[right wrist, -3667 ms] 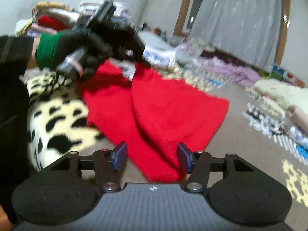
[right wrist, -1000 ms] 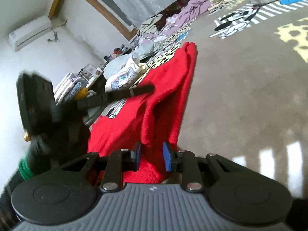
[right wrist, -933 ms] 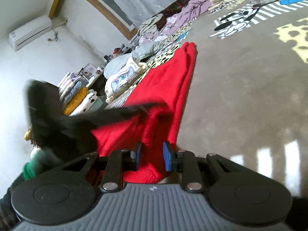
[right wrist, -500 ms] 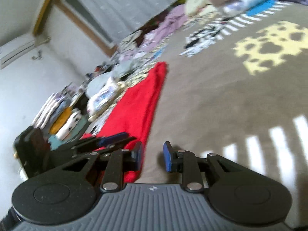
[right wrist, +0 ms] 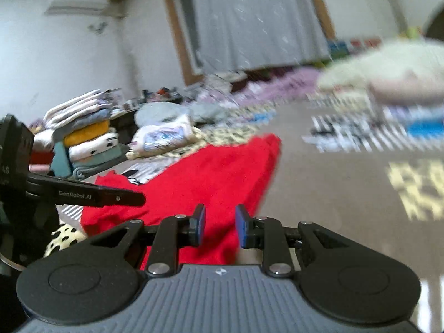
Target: Fold clothes
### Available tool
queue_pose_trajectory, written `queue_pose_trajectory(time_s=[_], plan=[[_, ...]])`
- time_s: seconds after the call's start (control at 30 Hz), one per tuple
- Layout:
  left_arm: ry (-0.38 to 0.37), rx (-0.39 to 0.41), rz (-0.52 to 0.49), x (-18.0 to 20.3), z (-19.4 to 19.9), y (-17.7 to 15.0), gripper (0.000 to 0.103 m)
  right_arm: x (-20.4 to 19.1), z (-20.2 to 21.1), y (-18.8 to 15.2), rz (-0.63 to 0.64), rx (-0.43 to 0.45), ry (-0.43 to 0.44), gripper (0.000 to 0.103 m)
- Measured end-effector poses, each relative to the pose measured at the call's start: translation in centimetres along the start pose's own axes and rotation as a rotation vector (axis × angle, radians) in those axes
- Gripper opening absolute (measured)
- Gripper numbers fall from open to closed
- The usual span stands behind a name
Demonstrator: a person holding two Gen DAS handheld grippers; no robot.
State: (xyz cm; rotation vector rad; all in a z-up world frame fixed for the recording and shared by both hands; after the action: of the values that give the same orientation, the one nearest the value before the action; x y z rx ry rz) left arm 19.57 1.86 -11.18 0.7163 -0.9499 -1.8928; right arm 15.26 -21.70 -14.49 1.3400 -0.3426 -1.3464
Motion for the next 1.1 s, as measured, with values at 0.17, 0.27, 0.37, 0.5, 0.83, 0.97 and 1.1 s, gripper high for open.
queue_pose_trajectory(time_s=[0.17, 0.27, 0.37, 0.5, 0.83, 0.97, 1.1], plan=[[0.041, -0.004, 0.071, -2.5, 1.7, -1.5, 0.029, -0.8, -3.8, -1.4, 0.010, -0.174, -0.083, 0.025], [0.080, -0.006, 0.157, -5.1, 2.6, -2.7, 0.030, -0.6, -3.7, -1.3, -0.030, -0.179, -0.092, 0.025], [0.128, 0.008, 0.286, -8.2, 3.6, -3.9, 0.046, -0.3, -3.1, -1.1, -0.072, -0.165, -0.080, 0.026], [0.194, 0.011, 0.507, -12.7, 5.0, -6.0, 0.047, -1.4, -1.8, -0.8, -0.052, -0.119, -0.086, 0.030], [0.328, 0.055, 0.831, -21.5, 5.8, -9.1, 0.047, -2.7, -0.8, 0.0, 0.006, -0.056, -0.057, 0.033], [0.293, 0.110, 0.905, -23.4, 5.4, -9.7, 0.047, -1.3, -1.0, 0.4, -0.057, -0.042, -0.075, 0.033], [0.261, 0.113, 0.901, -24.8, 3.7, -9.2, 0.044, 0.5, -1.2, 1.2, -0.130, -0.016, -0.091, 0.034]])
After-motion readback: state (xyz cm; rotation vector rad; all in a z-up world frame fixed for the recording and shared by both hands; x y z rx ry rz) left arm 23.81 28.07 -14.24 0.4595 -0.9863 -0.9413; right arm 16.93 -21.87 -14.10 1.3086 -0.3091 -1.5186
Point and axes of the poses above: each gripper's, at about its wrist camera, not at the fingertips, and z roughly against the way its jaws point, x to its right, y to its top, the point moved 2 cm from there along -z, roughly the way its jaws point, and after that the axes turned 15 degrees about -z, right-handed, at the moved point
